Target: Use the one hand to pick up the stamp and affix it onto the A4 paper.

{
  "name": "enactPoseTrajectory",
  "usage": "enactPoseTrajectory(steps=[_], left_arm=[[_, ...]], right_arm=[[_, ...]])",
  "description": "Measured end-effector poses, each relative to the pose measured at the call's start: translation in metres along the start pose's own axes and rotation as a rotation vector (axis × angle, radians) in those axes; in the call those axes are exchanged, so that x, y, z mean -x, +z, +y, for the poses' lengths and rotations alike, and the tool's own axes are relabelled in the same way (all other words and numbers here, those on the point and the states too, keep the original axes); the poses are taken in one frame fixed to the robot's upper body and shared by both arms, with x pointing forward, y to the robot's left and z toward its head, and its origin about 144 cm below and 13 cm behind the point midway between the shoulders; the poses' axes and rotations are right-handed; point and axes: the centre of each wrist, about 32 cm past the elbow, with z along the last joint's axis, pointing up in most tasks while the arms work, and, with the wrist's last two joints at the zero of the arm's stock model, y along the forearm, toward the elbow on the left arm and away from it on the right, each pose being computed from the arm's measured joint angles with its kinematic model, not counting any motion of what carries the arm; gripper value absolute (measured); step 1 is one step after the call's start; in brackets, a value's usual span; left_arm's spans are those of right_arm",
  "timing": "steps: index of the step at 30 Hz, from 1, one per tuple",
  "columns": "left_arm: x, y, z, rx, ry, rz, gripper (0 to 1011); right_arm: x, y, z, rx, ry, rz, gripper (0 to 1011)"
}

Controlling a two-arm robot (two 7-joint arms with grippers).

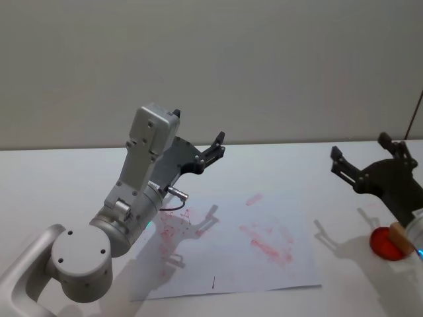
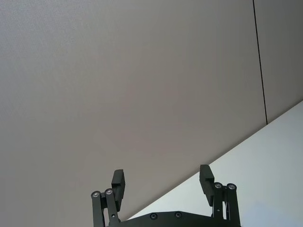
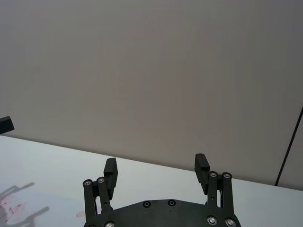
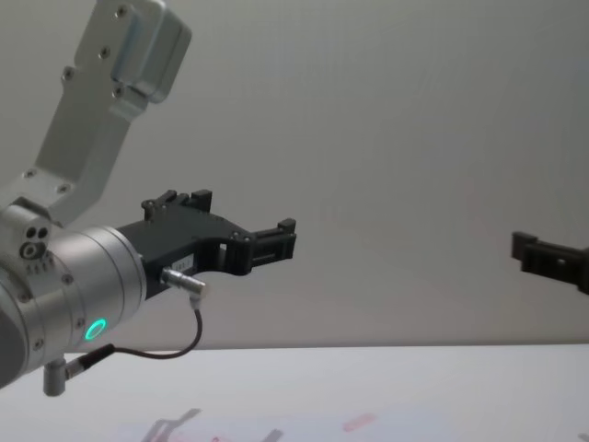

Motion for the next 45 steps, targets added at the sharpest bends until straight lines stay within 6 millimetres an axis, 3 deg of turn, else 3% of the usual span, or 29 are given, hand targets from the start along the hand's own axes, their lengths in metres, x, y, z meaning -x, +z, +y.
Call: enactPoseTrajectory(steps=[10, 14, 25, 34, 45], left_arm=[[0.0, 0.0, 0.0, 0.0, 0.0, 0.0, 1001], [0.0, 0.0, 0.0, 0.0, 0.0, 0.0, 1001], [0.0, 0.0, 0.0, 0.0, 0.0, 0.0, 1001], [0.0, 0.0, 0.0, 0.0, 0.0, 0.0, 1001], [0.0, 0.0, 0.0, 0.0, 0.0, 0.0, 1001]], right_arm=[[-0.021, -0.005, -0.031, 0.053, -0.065, -0.011, 1001], [-0.036, -0.009, -0.058, 0.116, -0.109, -0.018, 1001], [-0.056, -0.017, -0.098, 0.266, -0.156, -0.043, 1001], [-0.062, -0.021, -0.105, 0.342, -0.134, -0.055, 1001], [-0.064, -0.03, -0.093, 0.402, -0.078, -0.071, 1001]])
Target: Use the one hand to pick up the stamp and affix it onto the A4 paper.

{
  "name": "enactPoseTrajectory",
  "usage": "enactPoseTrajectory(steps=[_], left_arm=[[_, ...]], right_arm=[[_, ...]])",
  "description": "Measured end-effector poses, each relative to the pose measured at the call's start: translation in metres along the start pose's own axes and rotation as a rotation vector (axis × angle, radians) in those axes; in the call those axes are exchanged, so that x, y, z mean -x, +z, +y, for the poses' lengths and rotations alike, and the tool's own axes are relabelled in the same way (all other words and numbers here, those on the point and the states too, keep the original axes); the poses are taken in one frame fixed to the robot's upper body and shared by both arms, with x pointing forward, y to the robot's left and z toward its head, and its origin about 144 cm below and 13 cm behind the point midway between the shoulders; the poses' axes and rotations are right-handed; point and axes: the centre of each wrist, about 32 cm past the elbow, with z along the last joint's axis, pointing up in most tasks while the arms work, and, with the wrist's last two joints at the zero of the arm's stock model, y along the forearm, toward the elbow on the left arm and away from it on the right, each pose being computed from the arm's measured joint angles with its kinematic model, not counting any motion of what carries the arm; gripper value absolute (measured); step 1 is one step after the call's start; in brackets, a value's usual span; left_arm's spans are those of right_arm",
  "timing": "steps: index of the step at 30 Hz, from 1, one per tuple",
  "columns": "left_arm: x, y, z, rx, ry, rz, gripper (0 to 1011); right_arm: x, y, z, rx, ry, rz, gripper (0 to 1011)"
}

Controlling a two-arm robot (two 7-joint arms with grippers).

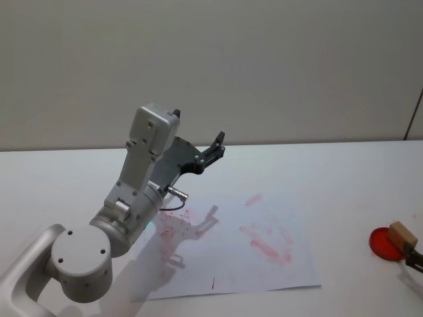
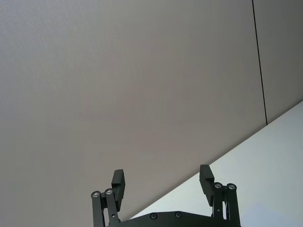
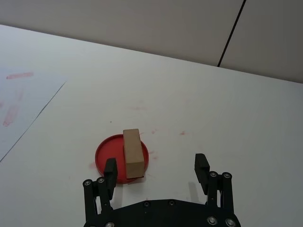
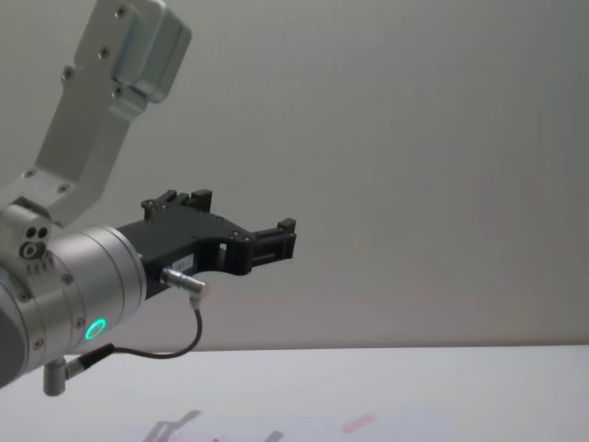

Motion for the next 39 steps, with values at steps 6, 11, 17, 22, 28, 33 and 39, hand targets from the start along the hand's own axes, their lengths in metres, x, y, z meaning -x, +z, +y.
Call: enactPoseTrajectory(steps=[6, 11, 17, 22, 28, 33, 39], left_arm=[[0.0, 0.0, 0.0, 0.0, 0.0, 0.0, 1001], [0.0, 0.0, 0.0, 0.0, 0.0, 0.0, 1001], [0.0, 0.0, 0.0, 0.0, 0.0, 0.0, 1001], [0.0, 0.0, 0.0, 0.0, 0.0, 0.0, 1001], [0.0, 0.0, 0.0, 0.0, 0.0, 0.0, 1001], [0.0, 0.0, 0.0, 0.0, 0.0, 0.0, 1001], [0.0, 0.0, 0.0, 0.0, 0.0, 0.0, 1001]], right_arm=[[0.001, -0.001, 0.007, 0.009, 0.017, -0.01, 1001], [0.002, -0.001, 0.015, 0.011, 0.032, -0.019, 1001], [0.003, -0.001, 0.02, 0.012, 0.044, -0.026, 942], [0.004, 0.0, 0.022, 0.012, 0.05, -0.029, 837], [0.004, 0.0, 0.025, 0.012, 0.055, -0.033, 628], [0.004, 0.0, 0.026, 0.012, 0.057, -0.034, 491], [0.005, 0.0, 0.027, 0.013, 0.059, -0.035, 309]])
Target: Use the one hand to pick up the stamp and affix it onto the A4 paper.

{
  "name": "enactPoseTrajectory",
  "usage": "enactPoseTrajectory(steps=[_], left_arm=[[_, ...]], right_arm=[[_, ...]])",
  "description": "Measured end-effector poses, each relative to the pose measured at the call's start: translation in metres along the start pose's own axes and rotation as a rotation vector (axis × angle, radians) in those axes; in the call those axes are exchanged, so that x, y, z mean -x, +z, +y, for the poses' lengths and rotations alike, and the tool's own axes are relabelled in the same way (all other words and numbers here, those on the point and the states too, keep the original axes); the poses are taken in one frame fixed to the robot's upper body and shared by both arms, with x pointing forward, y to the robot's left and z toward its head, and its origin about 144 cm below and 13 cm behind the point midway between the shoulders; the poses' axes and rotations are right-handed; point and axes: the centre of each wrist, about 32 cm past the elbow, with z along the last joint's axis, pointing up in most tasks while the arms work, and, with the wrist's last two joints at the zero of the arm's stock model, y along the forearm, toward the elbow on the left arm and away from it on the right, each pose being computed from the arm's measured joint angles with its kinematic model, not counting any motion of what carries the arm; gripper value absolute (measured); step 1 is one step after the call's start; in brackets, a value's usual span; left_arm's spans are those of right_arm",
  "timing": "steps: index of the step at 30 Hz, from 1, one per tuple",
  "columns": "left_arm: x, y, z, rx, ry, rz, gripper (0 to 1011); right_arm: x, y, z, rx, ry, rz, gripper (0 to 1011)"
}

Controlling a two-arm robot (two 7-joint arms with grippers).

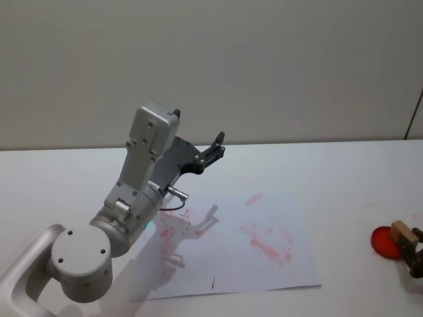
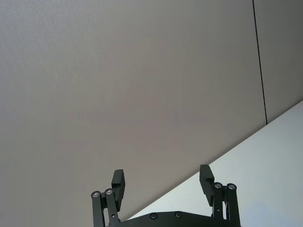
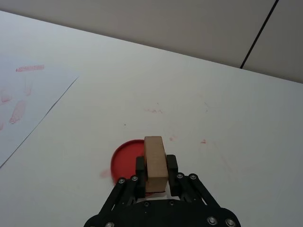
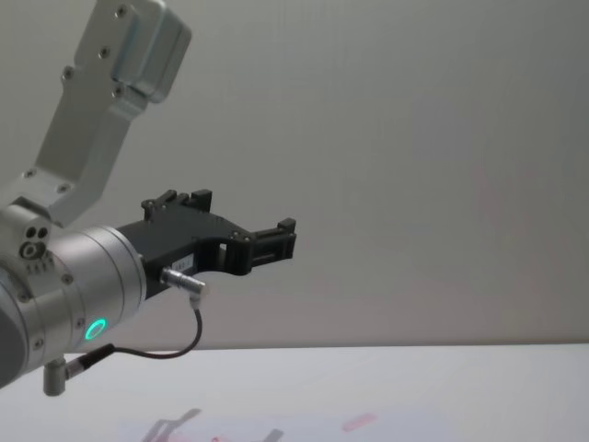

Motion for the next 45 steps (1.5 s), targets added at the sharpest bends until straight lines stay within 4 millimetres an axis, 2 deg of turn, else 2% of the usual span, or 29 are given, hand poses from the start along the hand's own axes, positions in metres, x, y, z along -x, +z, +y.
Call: enactPoseTrajectory(steps=[3, 13, 31, 39, 45], left_arm=[[0.0, 0.0, 0.0, 0.0, 0.0, 0.0, 1001], [0.0, 0.0, 0.0, 0.0, 0.0, 0.0, 1001], [0.0, 0.0, 0.0, 0.0, 0.0, 0.0, 1001], [0.0, 0.0, 0.0, 0.0, 0.0, 0.0, 1001], [0.0, 0.0, 0.0, 0.0, 0.0, 0.0, 1001]], right_arm=[[0.0, 0.0, 0.0, -0.001, 0.0, 0.0, 220], [0.001, 0.006, 0.002, -0.05, 0.016, 0.002, 217], [0.023, 0.043, 0.02, -0.272, 0.21, 0.071, 217], [0.038, 0.045, 0.035, -0.293, 0.324, 0.093, 217], [0.049, 0.04, 0.048, -0.263, 0.401, 0.094, 217]])
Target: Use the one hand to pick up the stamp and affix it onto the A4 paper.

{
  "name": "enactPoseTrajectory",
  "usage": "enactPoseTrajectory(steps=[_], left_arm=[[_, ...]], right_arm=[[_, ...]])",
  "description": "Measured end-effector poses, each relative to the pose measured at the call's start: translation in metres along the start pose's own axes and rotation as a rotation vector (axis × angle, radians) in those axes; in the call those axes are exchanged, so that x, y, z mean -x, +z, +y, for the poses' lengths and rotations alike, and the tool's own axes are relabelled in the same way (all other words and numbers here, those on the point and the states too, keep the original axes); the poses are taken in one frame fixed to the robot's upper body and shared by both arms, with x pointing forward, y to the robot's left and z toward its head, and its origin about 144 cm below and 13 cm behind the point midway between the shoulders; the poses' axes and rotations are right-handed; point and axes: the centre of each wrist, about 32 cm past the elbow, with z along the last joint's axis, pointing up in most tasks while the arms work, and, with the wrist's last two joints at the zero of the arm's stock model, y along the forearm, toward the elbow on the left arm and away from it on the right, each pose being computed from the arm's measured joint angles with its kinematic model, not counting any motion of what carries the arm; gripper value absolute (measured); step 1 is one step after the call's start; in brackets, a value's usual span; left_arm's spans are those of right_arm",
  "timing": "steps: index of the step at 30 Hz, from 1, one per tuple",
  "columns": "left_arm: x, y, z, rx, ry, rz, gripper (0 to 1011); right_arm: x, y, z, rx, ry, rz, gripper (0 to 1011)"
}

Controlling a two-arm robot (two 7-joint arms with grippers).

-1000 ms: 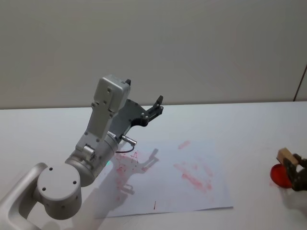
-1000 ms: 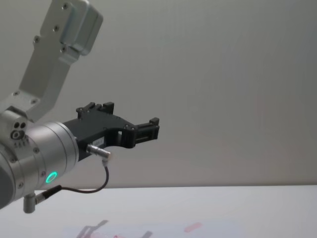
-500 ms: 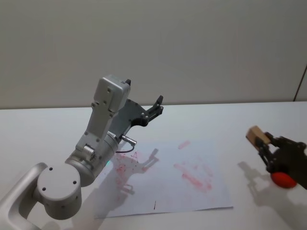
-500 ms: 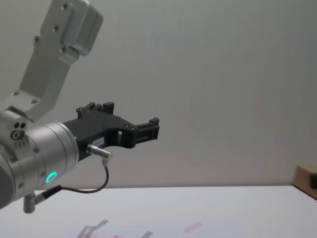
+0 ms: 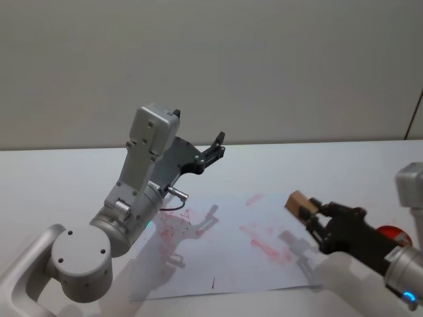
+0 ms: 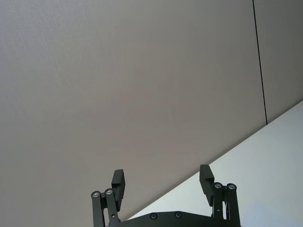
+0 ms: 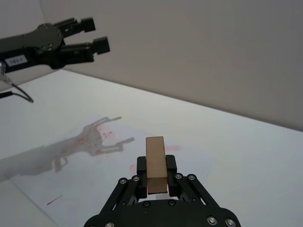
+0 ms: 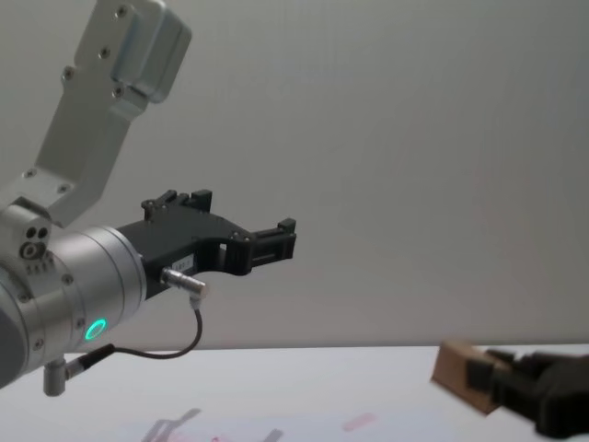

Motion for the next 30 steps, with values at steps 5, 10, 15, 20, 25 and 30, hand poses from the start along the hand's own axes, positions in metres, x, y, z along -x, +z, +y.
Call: enactPoseTrajectory(steps=[5, 10, 15, 20, 25, 30], left_arm=[[0.0, 0.0, 0.0, 0.0, 0.0, 0.0, 1001], [0.0, 0.0, 0.0, 0.0, 0.0, 0.0, 1001], [0.0, 0.0, 0.0, 0.0, 0.0, 0.0, 1001], [0.0, 0.0, 0.0, 0.0, 0.0, 0.0, 1001], [0.0, 0.0, 0.0, 0.0, 0.0, 0.0, 1001], [0.0, 0.0, 0.0, 0.0, 0.0, 0.0, 1001]], right_arm=[[0.004, -0.013, 0.012, 0.055, 0.051, -0.002, 217], [0.005, -0.024, 0.017, 0.104, 0.073, -0.012, 217], [0.006, -0.035, 0.021, 0.15, 0.086, -0.027, 217], [0.007, -0.041, 0.023, 0.176, 0.09, -0.036, 217], [0.007, -0.045, 0.023, 0.193, 0.088, -0.044, 217], [0.008, -0.048, 0.023, 0.203, 0.085, -0.044, 217]])
